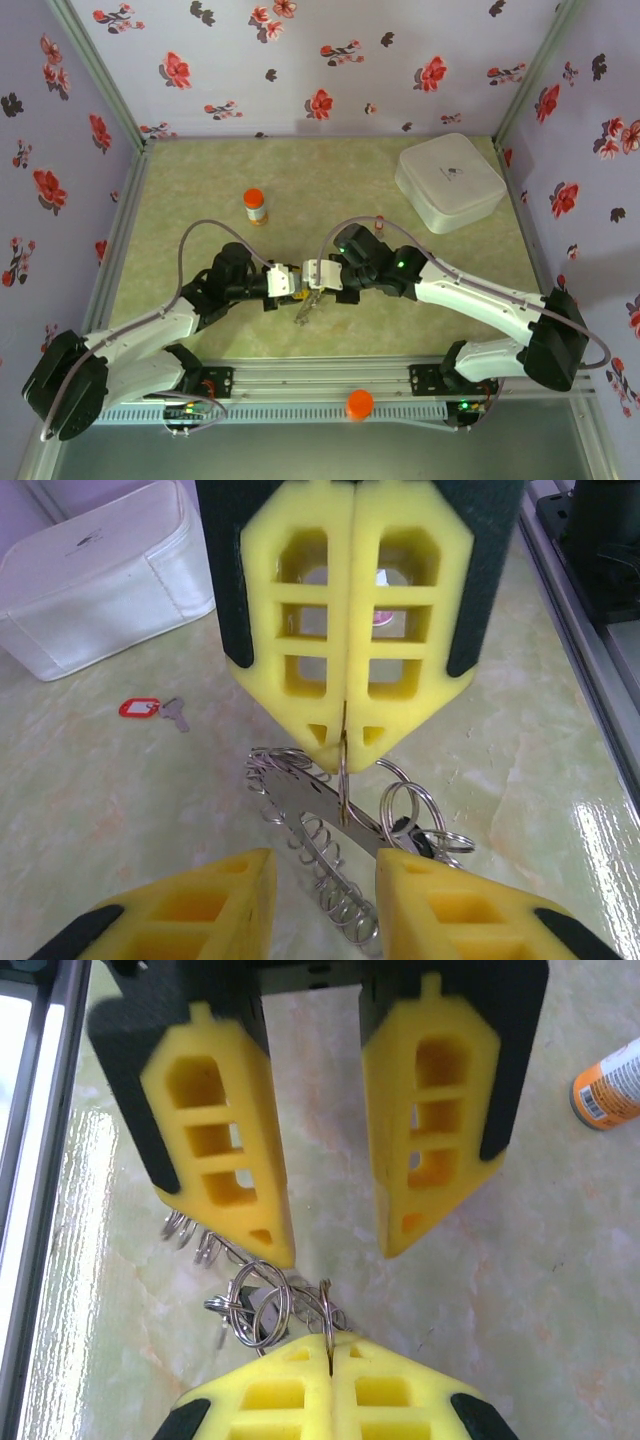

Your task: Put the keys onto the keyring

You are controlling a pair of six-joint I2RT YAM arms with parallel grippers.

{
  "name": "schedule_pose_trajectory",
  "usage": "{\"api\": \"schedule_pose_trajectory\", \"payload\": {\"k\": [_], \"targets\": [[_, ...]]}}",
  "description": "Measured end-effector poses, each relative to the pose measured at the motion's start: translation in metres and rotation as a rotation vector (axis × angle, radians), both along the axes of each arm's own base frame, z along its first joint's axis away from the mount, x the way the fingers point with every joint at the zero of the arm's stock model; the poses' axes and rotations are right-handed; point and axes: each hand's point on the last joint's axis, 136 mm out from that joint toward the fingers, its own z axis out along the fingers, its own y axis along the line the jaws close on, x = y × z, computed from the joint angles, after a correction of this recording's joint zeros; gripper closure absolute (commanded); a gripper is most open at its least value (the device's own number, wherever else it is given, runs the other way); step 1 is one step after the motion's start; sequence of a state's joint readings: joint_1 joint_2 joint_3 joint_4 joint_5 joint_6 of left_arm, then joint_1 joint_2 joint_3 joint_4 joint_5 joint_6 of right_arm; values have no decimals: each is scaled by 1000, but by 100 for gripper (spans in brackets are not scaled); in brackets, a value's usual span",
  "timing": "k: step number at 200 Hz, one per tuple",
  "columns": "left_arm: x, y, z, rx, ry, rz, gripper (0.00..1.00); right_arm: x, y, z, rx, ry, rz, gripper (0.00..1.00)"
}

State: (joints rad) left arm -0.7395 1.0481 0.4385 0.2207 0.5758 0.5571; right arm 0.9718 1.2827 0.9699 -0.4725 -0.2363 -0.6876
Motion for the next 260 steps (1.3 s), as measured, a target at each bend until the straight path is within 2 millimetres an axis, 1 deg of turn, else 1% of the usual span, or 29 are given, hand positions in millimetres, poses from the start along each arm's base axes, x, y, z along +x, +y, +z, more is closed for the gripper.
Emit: {"api": "schedule_pose_trajectory", "payload": {"k": [49, 103, 112, 122, 130, 222, 260], "targets": [[0, 0, 0, -1, 0, -1, 69, -4, 7, 3, 6, -5, 20, 100], [-1, 1, -2, 5, 7, 0, 77, -4, 9, 1, 3, 6, 15, 100], [-1, 1, -2, 5, 7, 0, 75, -5, 9, 2, 5, 7, 13, 100], [-1, 1, -2, 5, 7, 0, 66, -5, 10, 2, 5, 6, 11, 100], [0, 1, -1, 4, 9, 1, 64, -5, 10, 2, 6, 10, 5, 100], [1, 0, 3, -13, 13, 9, 65, 0, 11, 8, 14, -30, -21, 100], [-2, 1, 1, -17, 33, 6, 71, -2, 13, 8, 17, -29, -24, 100]]}}
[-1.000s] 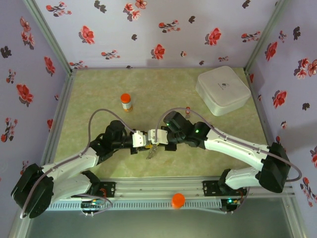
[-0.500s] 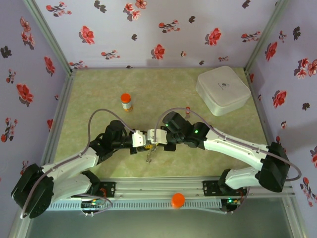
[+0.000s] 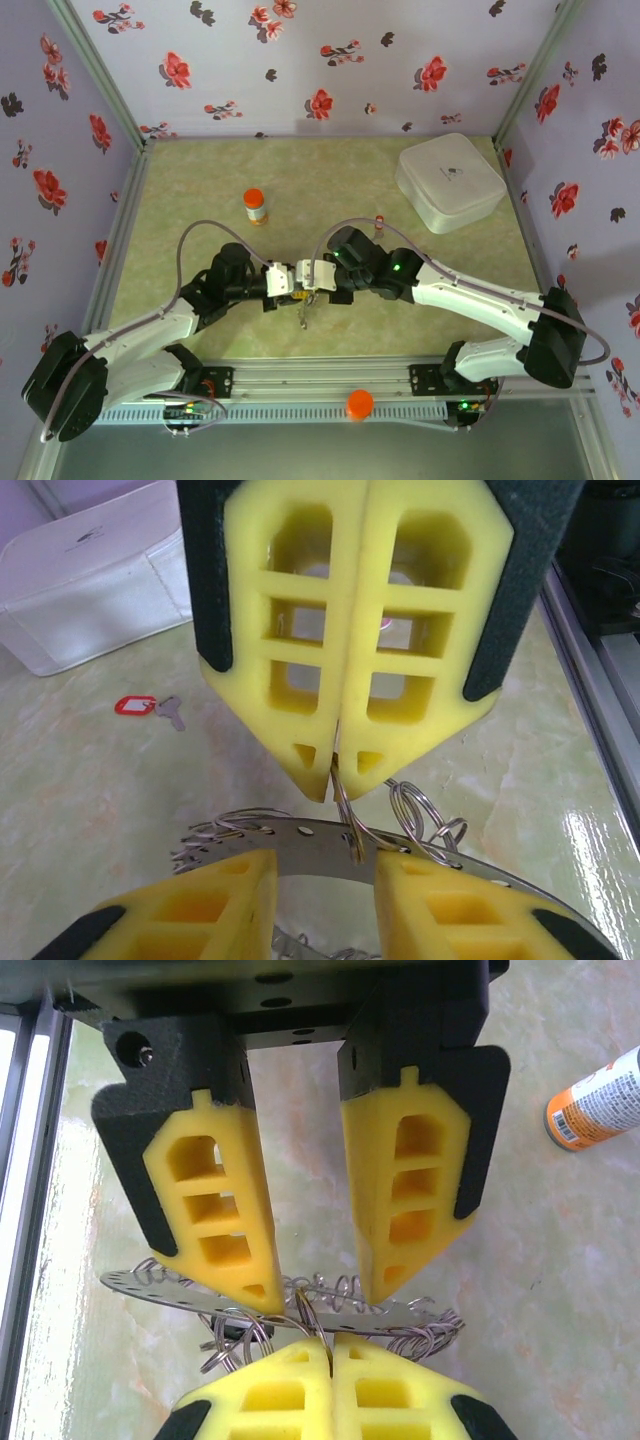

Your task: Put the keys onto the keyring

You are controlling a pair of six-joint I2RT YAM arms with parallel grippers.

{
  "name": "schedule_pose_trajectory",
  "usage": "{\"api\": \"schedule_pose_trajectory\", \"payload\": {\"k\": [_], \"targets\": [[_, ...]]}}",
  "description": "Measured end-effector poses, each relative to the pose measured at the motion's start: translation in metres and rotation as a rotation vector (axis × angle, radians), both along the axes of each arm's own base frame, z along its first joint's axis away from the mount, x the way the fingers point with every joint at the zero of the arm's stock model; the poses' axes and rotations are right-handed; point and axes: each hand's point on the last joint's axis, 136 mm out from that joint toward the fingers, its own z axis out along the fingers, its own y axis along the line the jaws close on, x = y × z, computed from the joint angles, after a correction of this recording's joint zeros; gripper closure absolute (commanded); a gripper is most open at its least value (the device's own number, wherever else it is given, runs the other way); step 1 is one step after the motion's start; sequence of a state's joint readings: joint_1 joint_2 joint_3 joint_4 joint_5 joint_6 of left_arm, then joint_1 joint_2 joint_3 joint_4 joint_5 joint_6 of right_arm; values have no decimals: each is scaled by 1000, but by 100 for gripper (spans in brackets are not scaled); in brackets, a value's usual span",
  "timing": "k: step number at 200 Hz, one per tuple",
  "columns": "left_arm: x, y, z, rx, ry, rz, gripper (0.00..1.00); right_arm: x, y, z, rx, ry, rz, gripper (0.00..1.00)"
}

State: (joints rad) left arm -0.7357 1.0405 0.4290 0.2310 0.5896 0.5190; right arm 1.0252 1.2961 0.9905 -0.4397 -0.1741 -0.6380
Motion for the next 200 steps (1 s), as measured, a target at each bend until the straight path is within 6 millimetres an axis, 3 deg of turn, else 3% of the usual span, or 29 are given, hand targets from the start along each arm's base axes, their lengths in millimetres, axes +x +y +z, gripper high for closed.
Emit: {"api": "schedule_pose_trajectory", "payload": {"k": [105, 149, 200], "targets": [[-3, 3, -6, -10, 21, 9, 73, -4, 3, -6, -10, 23, 7, 100], [-4, 2, -5, -24, 44, 13, 90, -2, 5, -5, -3, 8, 15, 100], [-3, 3, -6, -33, 56, 26, 94, -3, 5, -6, -10, -4, 31, 100]]}}
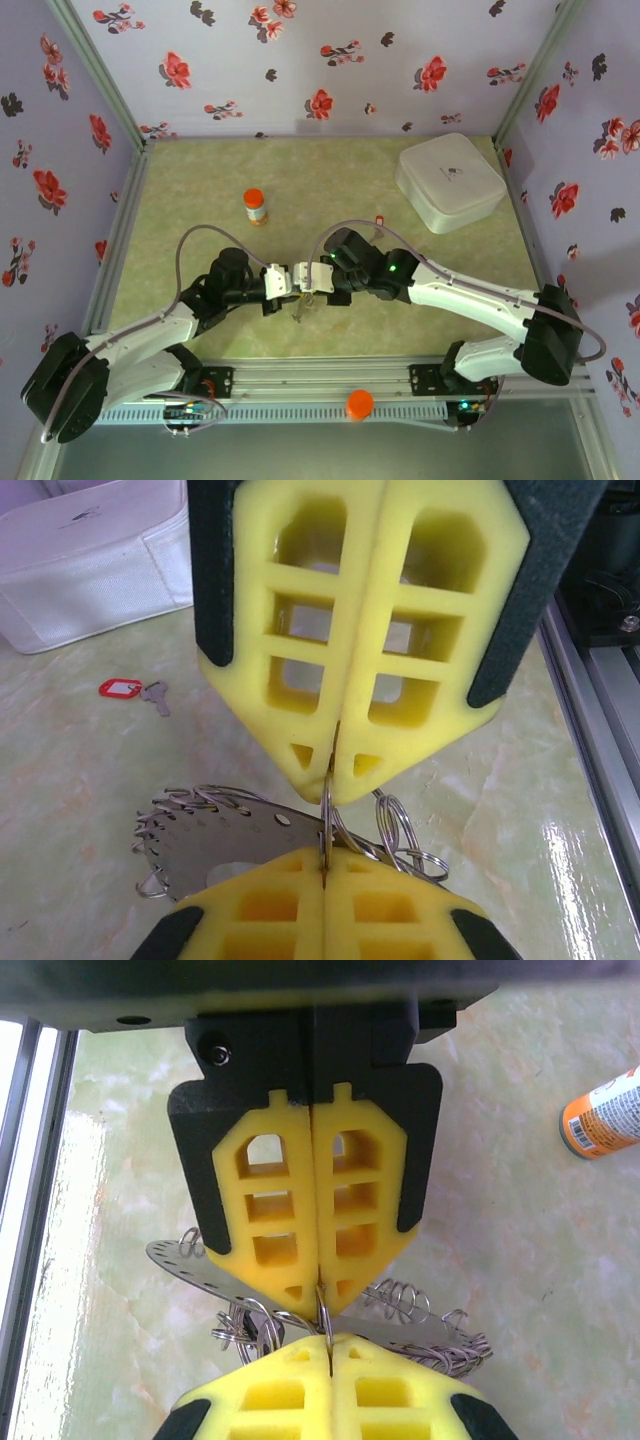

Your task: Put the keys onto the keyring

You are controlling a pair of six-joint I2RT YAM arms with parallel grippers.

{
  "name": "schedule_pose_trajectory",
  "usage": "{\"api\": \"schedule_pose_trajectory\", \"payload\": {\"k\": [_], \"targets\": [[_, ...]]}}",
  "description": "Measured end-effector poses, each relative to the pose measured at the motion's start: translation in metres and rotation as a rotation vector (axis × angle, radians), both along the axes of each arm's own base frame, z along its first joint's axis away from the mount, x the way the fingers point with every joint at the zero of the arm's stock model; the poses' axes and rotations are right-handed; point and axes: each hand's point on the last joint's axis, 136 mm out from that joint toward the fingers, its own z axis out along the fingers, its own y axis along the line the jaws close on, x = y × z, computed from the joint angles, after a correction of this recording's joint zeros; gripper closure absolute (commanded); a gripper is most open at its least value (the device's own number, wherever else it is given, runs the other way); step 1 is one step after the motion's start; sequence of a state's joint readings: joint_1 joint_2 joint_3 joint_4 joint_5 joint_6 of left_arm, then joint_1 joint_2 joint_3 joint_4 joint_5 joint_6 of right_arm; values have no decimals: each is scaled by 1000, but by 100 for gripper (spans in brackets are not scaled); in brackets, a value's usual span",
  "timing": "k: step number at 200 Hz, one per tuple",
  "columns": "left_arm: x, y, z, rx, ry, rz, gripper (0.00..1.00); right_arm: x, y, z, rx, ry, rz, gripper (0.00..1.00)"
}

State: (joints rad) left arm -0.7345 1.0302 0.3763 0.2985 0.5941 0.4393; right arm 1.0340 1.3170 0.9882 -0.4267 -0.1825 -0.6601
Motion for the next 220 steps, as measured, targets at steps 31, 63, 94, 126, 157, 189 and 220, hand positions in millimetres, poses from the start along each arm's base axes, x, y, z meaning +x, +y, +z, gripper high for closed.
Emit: {"api": "schedule_pose_trajectory", "payload": {"k": [31, 63, 94, 126, 157, 189, 220], "targets": [[2, 0, 2, -12, -9, 9, 77, -1, 1, 0, 2, -3, 11, 100], [3, 0, 1, -20, -8, 18, 74, -1, 1, -2, -3, -1, 14, 100], [4, 0, 3, -29, -9, 20, 76, 0, 2, -1, -2, -4, 13, 100], [4, 0, 4, -39, -2, 26, 77, 1, 1, 0, -3, -9, 8, 100], [4, 0, 4, -39, -4, 26, 77, 1, 1, 0, -3, -10, 8, 100], [5, 0, 5, -44, -7, 27, 76, 2, 1, 0, -2, -13, 6, 100], [5, 0, 6, -48, -10, 29, 77, 2, 1, 1, -1, -17, 4, 100]]}}
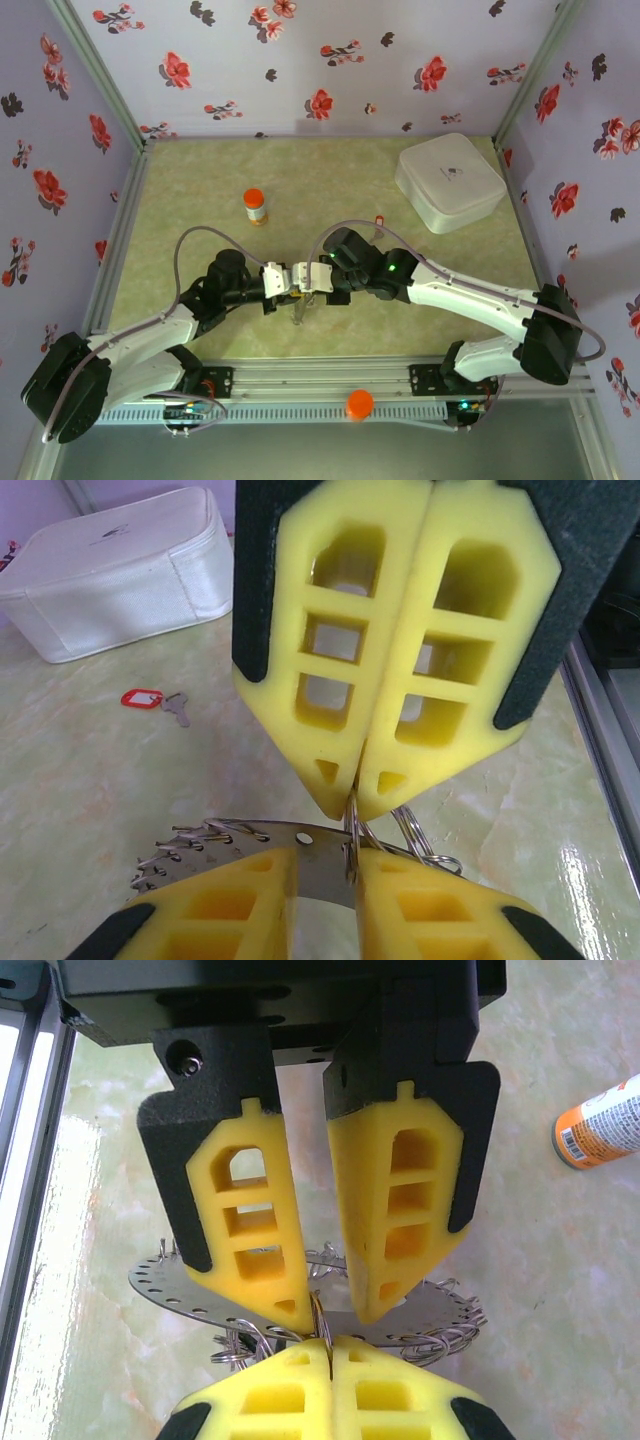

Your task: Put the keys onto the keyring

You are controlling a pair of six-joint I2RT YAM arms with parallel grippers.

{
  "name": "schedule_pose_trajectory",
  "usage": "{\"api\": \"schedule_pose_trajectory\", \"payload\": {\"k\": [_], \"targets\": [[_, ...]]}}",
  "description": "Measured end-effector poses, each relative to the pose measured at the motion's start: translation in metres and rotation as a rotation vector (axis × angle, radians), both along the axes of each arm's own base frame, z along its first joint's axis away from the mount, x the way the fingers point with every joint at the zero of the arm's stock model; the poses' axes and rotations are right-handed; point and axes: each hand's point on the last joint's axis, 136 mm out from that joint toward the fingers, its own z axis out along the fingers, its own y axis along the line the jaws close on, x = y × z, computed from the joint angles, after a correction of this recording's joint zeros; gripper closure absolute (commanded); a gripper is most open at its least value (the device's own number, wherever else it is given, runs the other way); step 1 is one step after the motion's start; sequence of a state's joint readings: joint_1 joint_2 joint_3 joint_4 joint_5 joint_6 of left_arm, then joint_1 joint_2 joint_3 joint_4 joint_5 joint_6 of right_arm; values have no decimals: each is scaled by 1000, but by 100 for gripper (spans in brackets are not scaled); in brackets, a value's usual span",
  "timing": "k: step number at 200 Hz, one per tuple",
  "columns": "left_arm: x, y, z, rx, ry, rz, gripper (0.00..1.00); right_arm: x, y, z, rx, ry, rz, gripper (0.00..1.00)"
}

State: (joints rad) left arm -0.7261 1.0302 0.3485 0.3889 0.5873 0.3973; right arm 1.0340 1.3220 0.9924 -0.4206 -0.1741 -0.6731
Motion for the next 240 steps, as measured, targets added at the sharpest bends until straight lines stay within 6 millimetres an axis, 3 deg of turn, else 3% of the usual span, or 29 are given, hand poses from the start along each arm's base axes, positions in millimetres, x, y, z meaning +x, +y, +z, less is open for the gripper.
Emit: {"api": "schedule_pose_trajectory", "payload": {"k": [109, 177, 202, 222, 240], "targets": [[5, 0, 9, -56, 0, 26, 78, 5, 0, 4, 9, -24, -19, 100], [9, -1, 14, -105, 35, 15, 90, 11, 3, 8, 28, -42, -39, 100], [8, -1, 14, -105, 40, 9, 100, 11, 2, 8, 27, -43, -41, 100], [7, -1, 14, -106, 38, 6, 100, 12, 2, 8, 27, -43, -43, 100], [8, -1, 16, -110, 31, 7, 100, 13, 0, 10, 53, -31, -63, 73]]}}
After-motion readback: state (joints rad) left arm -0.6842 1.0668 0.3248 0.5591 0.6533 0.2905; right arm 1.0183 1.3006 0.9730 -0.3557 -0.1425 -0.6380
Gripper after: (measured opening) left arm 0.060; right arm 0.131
